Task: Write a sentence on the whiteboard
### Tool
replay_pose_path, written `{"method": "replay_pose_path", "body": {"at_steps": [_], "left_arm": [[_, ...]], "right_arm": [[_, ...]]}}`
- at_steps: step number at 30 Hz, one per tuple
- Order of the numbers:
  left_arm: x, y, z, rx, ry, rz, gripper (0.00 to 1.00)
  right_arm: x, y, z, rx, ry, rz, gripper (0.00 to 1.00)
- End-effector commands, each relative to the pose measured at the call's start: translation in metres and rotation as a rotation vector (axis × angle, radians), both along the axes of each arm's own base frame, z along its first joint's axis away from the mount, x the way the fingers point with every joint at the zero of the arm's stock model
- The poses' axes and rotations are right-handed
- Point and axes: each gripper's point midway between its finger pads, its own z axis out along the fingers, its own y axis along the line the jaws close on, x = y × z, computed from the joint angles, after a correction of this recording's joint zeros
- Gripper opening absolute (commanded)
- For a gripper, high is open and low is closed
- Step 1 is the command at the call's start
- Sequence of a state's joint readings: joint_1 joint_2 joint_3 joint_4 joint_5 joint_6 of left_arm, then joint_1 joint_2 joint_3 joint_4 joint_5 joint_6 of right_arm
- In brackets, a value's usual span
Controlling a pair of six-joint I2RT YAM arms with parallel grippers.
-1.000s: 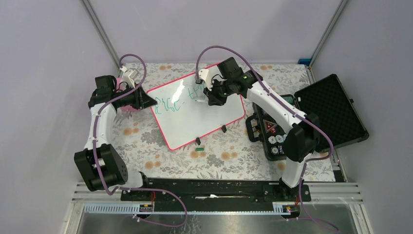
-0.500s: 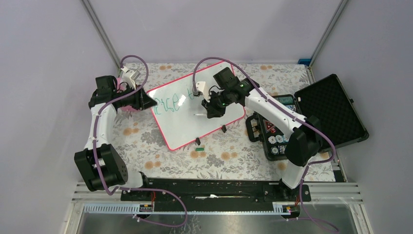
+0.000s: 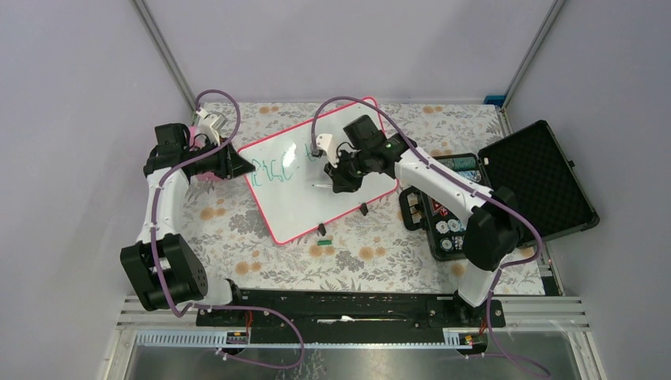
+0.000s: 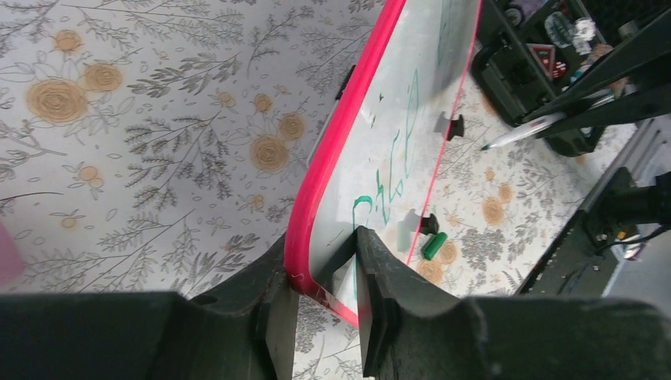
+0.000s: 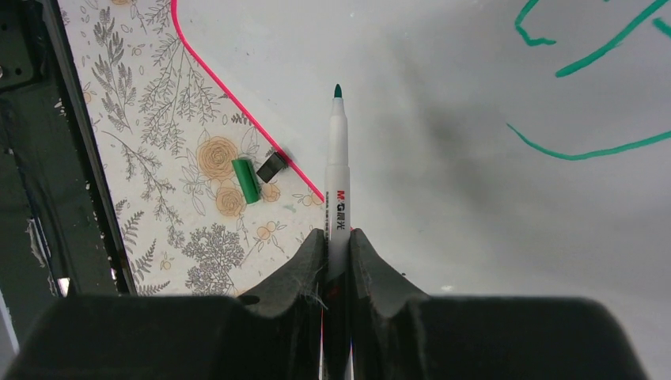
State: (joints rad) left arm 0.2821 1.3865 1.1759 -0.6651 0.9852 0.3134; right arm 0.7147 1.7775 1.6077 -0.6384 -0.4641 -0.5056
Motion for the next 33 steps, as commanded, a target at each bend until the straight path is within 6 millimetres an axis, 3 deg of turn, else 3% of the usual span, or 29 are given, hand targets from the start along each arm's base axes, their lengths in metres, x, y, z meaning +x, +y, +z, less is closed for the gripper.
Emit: {"method": "replay_pose_path", "body": {"at_steps": [1,15,25,33], "left_arm": [[-0.001,-0.003,0.01,0.015,-0.058,-0.028,0.24],[0.0,-0.003,0.009,0.018,-0.058,-0.028,0.0],[-0.001,-0.002,0.008,0.025,-0.059,-0.026,0.0],[-0.001,-0.002,0.009,0.029,-0.063,-0.023,0.0]], "right_arm": [[0.005,0.016,0.002,0.04,-0.037,-0.032,0.0],[-0.005,0.022,-0.023,0.002,-0.032,-0.029,0.0],[0.009,0.014,-0.028,-0.042,-0.08,-0.091,0.0],[0.014,0.006,-0.018,-0.017,-0.082,-0.093,0.0]]}}
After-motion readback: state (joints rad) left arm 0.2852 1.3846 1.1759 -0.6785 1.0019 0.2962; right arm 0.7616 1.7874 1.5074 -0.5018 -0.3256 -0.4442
